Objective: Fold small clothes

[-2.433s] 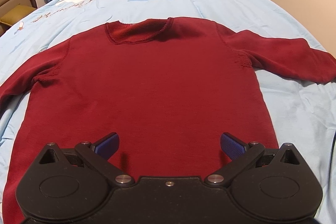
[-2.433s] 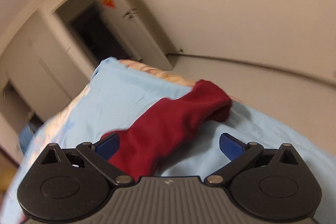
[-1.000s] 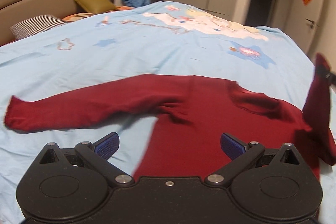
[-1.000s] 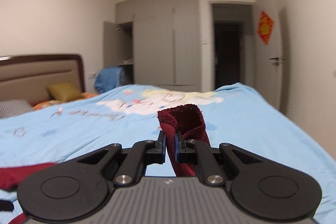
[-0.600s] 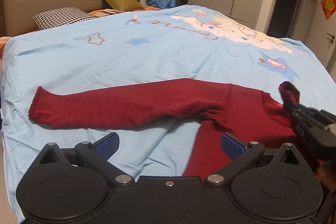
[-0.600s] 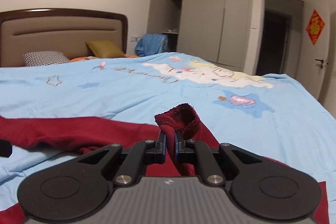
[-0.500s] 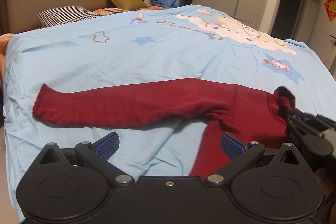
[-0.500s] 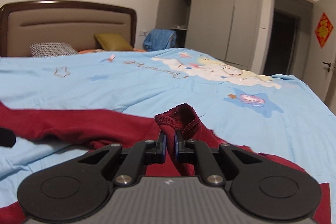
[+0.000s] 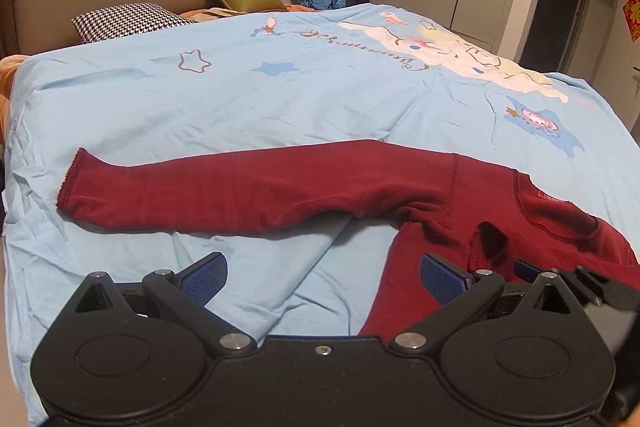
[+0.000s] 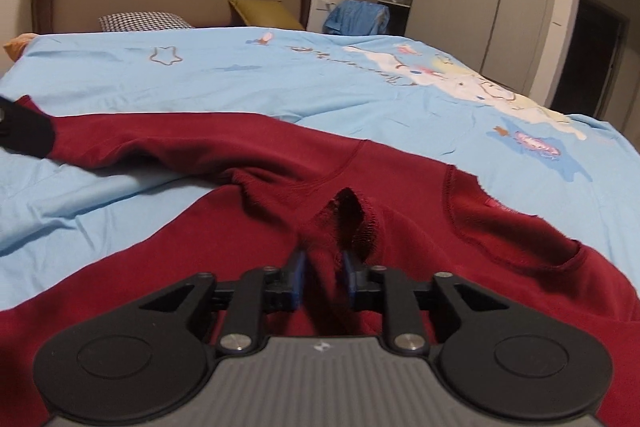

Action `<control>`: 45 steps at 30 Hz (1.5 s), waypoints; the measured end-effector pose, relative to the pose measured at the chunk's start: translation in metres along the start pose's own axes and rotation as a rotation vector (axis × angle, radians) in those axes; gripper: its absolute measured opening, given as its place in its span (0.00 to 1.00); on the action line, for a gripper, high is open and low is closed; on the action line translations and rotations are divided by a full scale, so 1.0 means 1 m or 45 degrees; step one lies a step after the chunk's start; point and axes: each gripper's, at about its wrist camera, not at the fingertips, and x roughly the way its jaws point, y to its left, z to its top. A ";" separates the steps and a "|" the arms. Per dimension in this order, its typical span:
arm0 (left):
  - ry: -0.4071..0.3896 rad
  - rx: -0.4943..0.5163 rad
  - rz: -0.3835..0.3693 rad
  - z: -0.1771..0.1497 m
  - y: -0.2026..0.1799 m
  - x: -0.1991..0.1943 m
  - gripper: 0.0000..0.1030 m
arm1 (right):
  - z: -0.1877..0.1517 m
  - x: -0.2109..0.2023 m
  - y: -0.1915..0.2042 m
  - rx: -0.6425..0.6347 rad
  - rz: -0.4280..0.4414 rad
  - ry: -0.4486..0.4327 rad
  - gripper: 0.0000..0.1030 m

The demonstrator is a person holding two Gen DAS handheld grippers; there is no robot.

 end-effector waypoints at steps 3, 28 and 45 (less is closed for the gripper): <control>0.011 -0.005 -0.022 -0.001 -0.006 0.007 0.99 | -0.011 -0.021 0.001 0.001 0.045 -0.021 0.56; 0.084 0.177 -0.132 -0.021 -0.114 0.123 0.80 | -0.124 -0.121 -0.282 0.975 -0.346 -0.081 0.77; 0.012 0.235 -0.086 -0.038 -0.110 0.128 0.75 | -0.134 -0.125 -0.290 0.914 -0.430 -0.066 0.27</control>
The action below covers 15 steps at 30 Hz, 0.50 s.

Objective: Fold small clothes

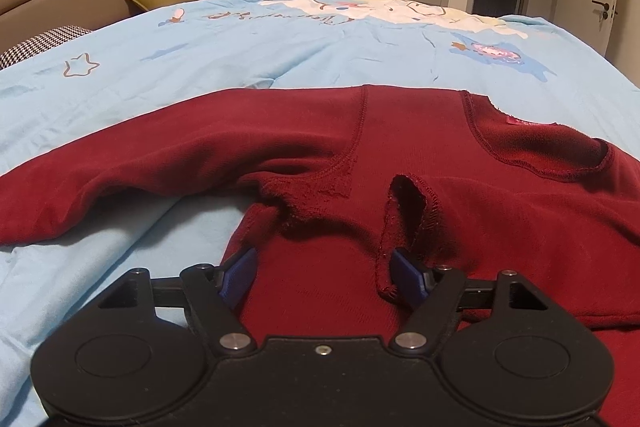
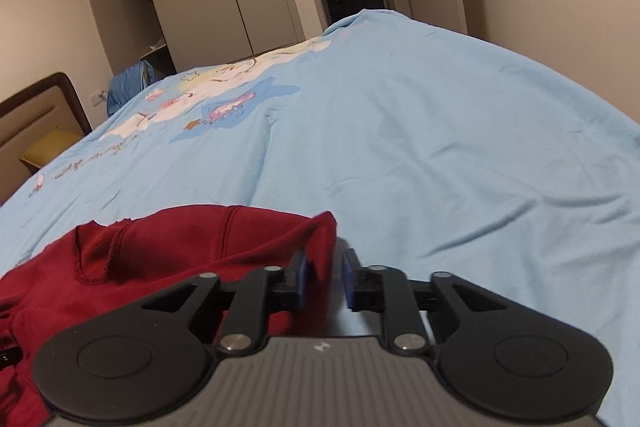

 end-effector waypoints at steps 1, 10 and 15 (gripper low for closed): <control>-0.006 0.000 0.000 -0.001 0.000 0.000 0.75 | -0.004 -0.009 0.000 -0.012 0.006 -0.011 0.34; -0.036 -0.006 -0.005 -0.005 0.000 0.001 0.77 | -0.068 -0.074 0.013 -0.357 -0.084 0.015 0.37; -0.047 -0.012 -0.010 -0.008 0.001 0.001 0.78 | -0.075 -0.063 0.043 -0.569 -0.100 0.014 0.37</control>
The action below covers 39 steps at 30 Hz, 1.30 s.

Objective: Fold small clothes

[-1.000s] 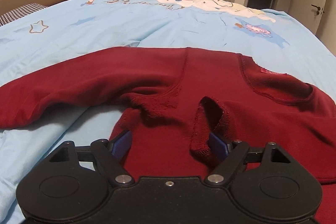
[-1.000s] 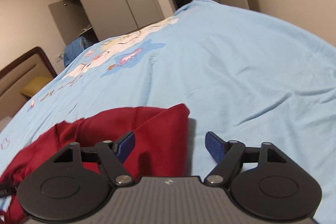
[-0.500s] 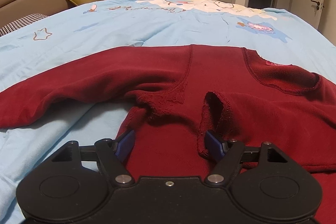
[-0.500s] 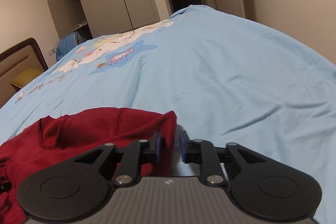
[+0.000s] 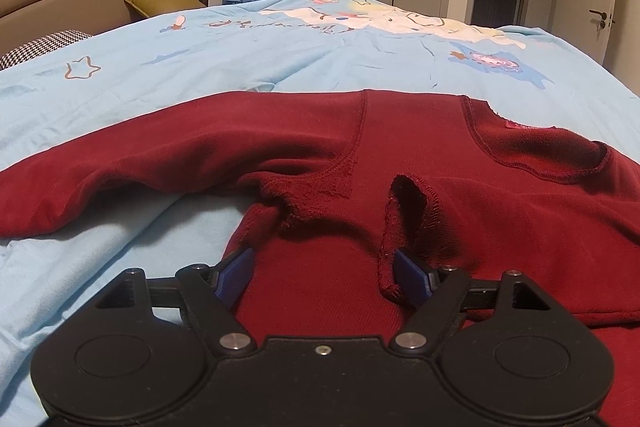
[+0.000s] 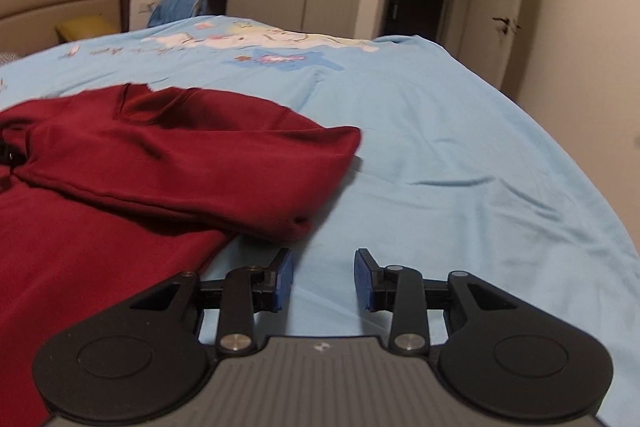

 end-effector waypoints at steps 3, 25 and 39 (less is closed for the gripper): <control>-0.005 -0.003 -0.006 -0.001 0.001 0.000 0.78 | 0.006 0.014 0.014 -0.090 -0.024 -0.013 0.37; 0.044 -0.063 -0.106 0.010 0.015 -0.028 0.95 | 0.010 0.012 -0.019 0.515 0.120 0.073 0.18; -0.052 -0.260 0.122 0.011 0.145 -0.104 0.99 | -0.001 -0.065 0.027 0.301 0.200 -0.025 0.97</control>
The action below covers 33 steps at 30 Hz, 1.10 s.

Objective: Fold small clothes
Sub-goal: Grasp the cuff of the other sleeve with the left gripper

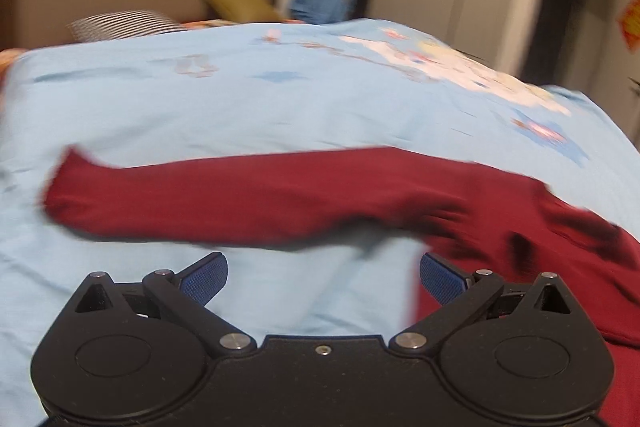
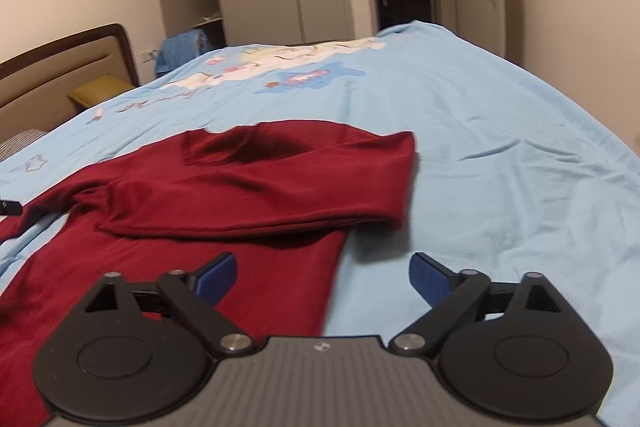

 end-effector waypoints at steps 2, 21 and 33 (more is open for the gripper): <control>-0.005 -0.071 0.066 0.004 0.029 0.000 0.99 | -0.006 -0.011 0.011 -0.006 0.043 -0.003 0.99; -0.160 -0.651 0.339 0.025 0.158 0.023 0.39 | -0.038 -0.055 0.105 -0.081 0.211 0.077 1.00; -0.321 -0.596 0.255 0.042 0.153 0.013 0.03 | -0.042 -0.059 0.109 -0.093 0.201 0.077 1.00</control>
